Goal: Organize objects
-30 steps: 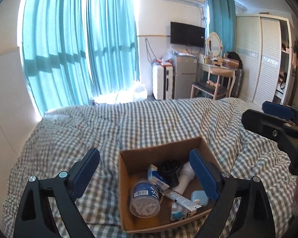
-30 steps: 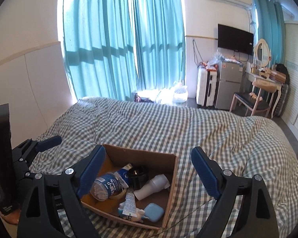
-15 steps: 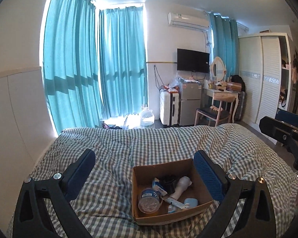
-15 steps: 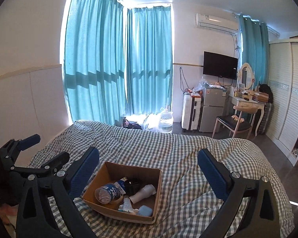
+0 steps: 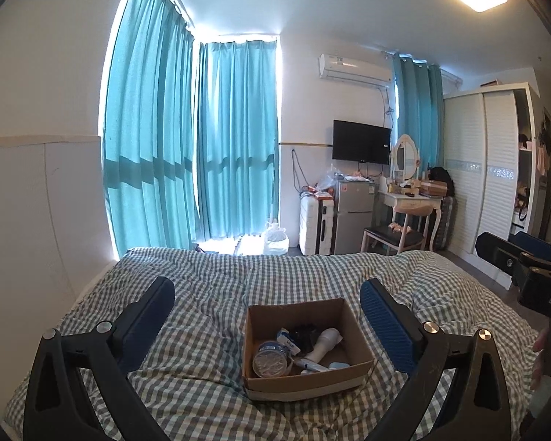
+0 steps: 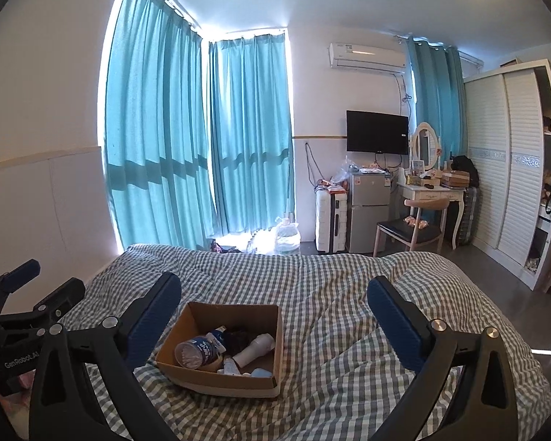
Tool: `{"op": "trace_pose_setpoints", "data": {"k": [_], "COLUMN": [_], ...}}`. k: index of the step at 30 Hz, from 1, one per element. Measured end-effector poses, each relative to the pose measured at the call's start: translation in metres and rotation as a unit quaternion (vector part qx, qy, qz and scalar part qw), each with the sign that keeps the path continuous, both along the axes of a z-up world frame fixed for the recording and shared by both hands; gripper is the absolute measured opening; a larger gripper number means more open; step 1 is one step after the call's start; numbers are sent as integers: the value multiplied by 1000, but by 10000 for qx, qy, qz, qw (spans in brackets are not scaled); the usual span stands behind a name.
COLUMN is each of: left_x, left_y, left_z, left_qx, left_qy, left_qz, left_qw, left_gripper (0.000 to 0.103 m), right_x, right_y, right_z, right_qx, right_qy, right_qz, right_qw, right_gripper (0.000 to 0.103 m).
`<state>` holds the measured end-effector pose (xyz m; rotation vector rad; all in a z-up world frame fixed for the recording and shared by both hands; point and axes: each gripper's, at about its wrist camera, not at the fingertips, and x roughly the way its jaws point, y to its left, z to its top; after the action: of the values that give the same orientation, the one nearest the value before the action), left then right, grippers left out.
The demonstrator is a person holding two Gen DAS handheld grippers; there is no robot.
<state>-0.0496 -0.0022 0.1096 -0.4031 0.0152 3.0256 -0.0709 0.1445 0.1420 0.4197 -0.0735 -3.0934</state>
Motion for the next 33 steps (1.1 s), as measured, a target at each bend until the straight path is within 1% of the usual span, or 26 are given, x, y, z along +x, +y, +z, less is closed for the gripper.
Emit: {"op": "trace_pose_setpoints", "data": {"k": [4,8,10,14,16,20,24,33], "left_x": [9,13,14,22,24,21,20,18], "left_y": [-3,-2,1,8,11,10,6,6], "left_z": [-14,-28,-37,-62,-72,-86,-95,-108], "left_qx": [111,-49,-146,-433,-518,-476,-379,-407], "left_qy": [-30,-20,3,111,113,-18,-101,-206], "left_qz": [-12,81,136,101,124,101,168,259], "left_qw": [9999,10000,9998,9989,9985,9988,9991,9986], "left_gripper": [103,103,103,103,103,103,103,103], "right_x": [5,9,8,4,3,-1,0,6], "right_y": [1,-1,0,6,7,7,9,15], "right_z": [-14,-33,-44,-70,-84,-105,-117,-132], "right_qx": [-19,140,142,-148,-225,-256,-202,-94], "right_qy": [55,157,145,24,-43,-211,-201,-188], "right_qz": [57,46,24,109,80,23,-56,-231], "right_qw": [10000,9998,9998,9998,9997,9994,9996,9995], "right_gripper": [102,102,102,102,102,102,102,102]}}
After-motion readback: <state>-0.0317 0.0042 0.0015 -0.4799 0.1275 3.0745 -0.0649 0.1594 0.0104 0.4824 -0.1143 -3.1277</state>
